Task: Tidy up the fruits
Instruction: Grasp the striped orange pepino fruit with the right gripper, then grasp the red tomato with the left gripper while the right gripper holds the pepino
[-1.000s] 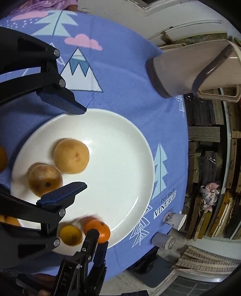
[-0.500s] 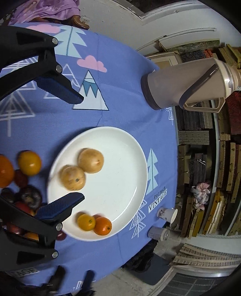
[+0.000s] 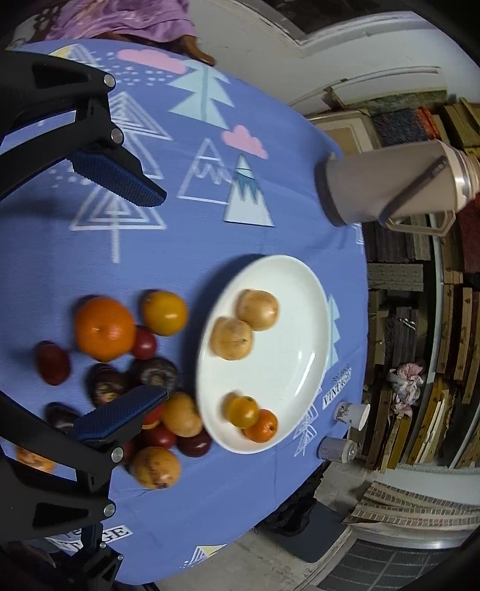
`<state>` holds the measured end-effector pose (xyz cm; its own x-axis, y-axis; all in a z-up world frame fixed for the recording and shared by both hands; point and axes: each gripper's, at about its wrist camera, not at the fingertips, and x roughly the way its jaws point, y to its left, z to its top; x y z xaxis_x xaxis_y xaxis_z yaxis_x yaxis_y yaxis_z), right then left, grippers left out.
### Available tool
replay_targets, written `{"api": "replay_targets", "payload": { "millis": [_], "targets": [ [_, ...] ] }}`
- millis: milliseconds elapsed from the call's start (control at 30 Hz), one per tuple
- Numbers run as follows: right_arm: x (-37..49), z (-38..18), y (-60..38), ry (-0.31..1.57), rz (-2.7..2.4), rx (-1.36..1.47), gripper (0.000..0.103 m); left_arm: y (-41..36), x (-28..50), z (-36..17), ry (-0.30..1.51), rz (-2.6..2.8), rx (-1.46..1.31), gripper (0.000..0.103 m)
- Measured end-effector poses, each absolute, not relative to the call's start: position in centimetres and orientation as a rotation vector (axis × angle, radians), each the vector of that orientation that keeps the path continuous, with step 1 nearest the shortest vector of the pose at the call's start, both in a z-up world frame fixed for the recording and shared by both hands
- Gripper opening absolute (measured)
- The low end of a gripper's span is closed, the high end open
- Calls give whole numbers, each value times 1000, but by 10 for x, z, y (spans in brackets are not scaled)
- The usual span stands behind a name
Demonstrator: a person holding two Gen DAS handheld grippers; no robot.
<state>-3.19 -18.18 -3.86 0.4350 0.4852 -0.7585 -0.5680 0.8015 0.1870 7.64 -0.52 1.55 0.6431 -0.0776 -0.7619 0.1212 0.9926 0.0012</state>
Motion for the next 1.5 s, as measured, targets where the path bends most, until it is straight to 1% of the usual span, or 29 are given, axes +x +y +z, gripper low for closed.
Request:
{"api": "replay_targets", "payload": {
  "millis": [133,200,267,300,333,367,667,867,967,1000,1133,1167,1200,1367,1400,1433,1467,1500],
  "targets": [
    [-34,-46,-173,924,679,-105,80,2,63,6,887,-99,39,98],
    [-34,-52,-169,940,686,-104,73,4,59,2,896,-96,41,98],
    [-30,-59,-165,966,685,-108,56,6,56,-2,907,-94,40,98],
    [-29,-62,-162,981,686,-111,52,6,55,-4,913,-94,40,98],
    [-27,-67,-160,990,681,-114,43,7,54,-6,918,-95,40,98],
    [-26,-67,-159,978,677,-112,39,7,54,-7,922,-95,39,98],
    [-21,-65,-176,969,671,-51,38,-4,34,-21,953,-160,70,98],
    [-24,-63,-183,968,666,-49,38,-12,35,-31,968,-172,67,96],
    [-24,-64,-182,968,670,-42,38,-15,37,-37,970,-187,62,84],
    [-24,-64,-182,967,672,-42,38,-16,38,-38,975,-200,53,82],
    [-24,-65,-181,972,673,-45,38,-25,37,-43,993,-221,69,80],
    [-23,-65,-182,972,672,-43,38,-28,36,-46,1004,-228,74,75],
    [-22,-66,-182,972,671,-42,38,-31,36,-49,1015,-229,79,65],
    [-22,-65,-183,969,668,-39,38,-34,35,-51,999,-201,110,53],
    [-22,-65,-183,969,666,-38,38,-33,35,-51,997,-195,107,47],
    [-22,-65,-184,968,665,-36,38,-31,36,-51,995,-195,99,45],
    [-22,-65,-185,968,663,-34,38,-29,36,-50,995,-202,87,36],
    [-22,-64,-185,967,662,-33,38,-28,36,-49,996,-205,79,30]
  ]
}}
